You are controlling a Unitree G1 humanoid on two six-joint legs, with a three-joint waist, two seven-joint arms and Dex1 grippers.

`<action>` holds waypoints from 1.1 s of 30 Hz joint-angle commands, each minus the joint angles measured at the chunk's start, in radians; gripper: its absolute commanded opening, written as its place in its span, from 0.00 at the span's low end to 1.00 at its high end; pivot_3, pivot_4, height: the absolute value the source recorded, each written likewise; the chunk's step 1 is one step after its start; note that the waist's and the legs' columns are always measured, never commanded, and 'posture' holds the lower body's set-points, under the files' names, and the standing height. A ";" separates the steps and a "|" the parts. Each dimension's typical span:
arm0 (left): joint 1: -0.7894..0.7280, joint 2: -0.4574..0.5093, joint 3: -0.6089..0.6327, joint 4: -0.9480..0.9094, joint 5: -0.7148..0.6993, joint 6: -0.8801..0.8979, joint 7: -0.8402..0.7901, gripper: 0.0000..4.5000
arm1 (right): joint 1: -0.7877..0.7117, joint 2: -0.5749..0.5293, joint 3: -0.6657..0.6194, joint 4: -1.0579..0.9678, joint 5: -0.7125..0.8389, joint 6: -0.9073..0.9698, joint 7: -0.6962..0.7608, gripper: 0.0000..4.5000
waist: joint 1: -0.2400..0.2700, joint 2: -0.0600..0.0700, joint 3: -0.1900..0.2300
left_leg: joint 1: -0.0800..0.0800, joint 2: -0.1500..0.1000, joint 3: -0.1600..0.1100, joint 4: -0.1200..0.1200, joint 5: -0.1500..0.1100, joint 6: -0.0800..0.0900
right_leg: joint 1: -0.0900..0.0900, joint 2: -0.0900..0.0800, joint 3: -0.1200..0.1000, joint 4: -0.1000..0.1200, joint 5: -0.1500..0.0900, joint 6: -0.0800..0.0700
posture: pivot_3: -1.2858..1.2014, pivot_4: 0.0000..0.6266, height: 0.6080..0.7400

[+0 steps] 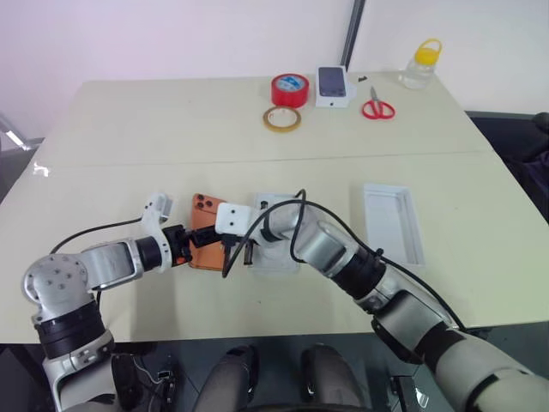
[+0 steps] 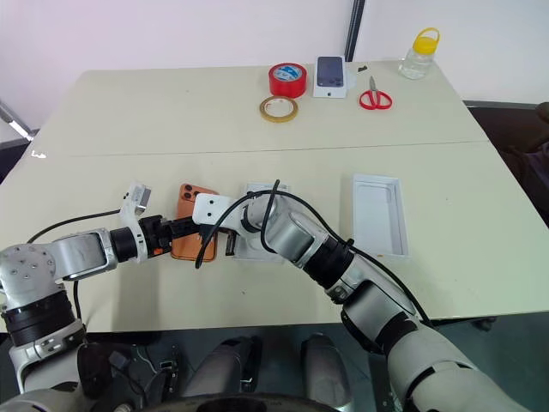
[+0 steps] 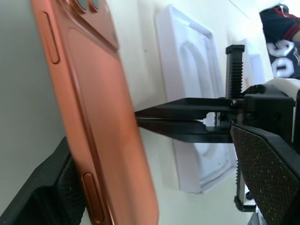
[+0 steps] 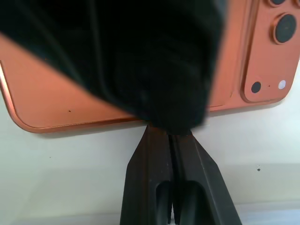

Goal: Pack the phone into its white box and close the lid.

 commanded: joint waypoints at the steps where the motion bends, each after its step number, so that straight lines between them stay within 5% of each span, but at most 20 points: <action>1: -0.001 0.016 0.010 -0.018 -0.034 0.009 0.027 1.00 | 0.004 0.009 0.003 -0.014 -0.006 -0.007 0.006 0.02 | -0.002 0.000 0.000 | 0.000 0.000 0.000 0.000 0.000 0.000 | 0.000 0.000 0.000 0.000 0.000 0.000 | 0.52 0.24 1.00; 8: -0.006 0.009 0.073 0.034 -0.037 0.009 0.075 1.00 | 0.004 0.004 -0.002 -0.017 -0.012 -0.009 0.006 0.02 | -0.003 0.000 0.000 | 0.000 0.000 0.000 0.000 0.000 0.000 | -0.001 0.000 0.000 0.000 0.000 0.000 | 0.52 0.24 1.00; 11: 0.003 0.006 0.082 0.037 -0.045 0.009 0.093 0.82 | 0.002 -0.002 -0.006 -0.023 -0.015 -0.011 0.006 0.00 | -0.002 0.000 0.000 | 0.000 0.000 0.000 0.000 0.000 0.000 | -0.001 0.000 0.000 0.000 0.000 0.000 | 0.52 0.24 1.00; 15: 0.010 -0.003 0.098 0.039 -0.054 0.009 0.114 0.40 | -0.003 -0.015 -0.029 -0.048 -0.007 0.000 0.010 0.00 | -0.002 0.000 0.000 | 0.000 0.000 0.000 0.000 0.000 0.000 | -0.001 0.000 0.000 0.000 0.000 0.000 | 0.52 0.24 1.00; 27: 0.060 -0.049 0.162 0.068 -0.160 -0.023 0.210 0.40 | 0.012 -0.095 -0.104 -0.206 0.030 0.085 0.035 0.00 | -0.001 0.000 0.000 | 0.000 0.000 0.000 0.000 0.000 0.000 | -0.001 0.000 0.000 0.000 0.000 0.000 | 0.52 0.24 1.00; 32: 0.079 -0.033 0.145 0.084 -0.235 -0.065 0.260 0.01 | 0.030 -0.139 -0.135 -0.299 0.051 0.136 0.043 0.00 | 0.001 -0.001 0.000 | 0.000 0.000 0.000 0.000 0.000 0.000 | 0.000 0.000 0.000 0.000 0.000 0.000 | 0.52 0.24 1.00; 33: 0.080 -0.025 0.136 0.080 -0.257 -0.083 0.265 0.01 | 0.036 -0.154 -0.147 -0.325 0.058 0.145 0.048 0.00 | -0.002 -0.001 0.000 | 0.000 0.000 0.000 0.000 0.000 0.000 | 0.000 0.000 0.000 0.000 0.000 0.000 | 0.52 0.24 1.00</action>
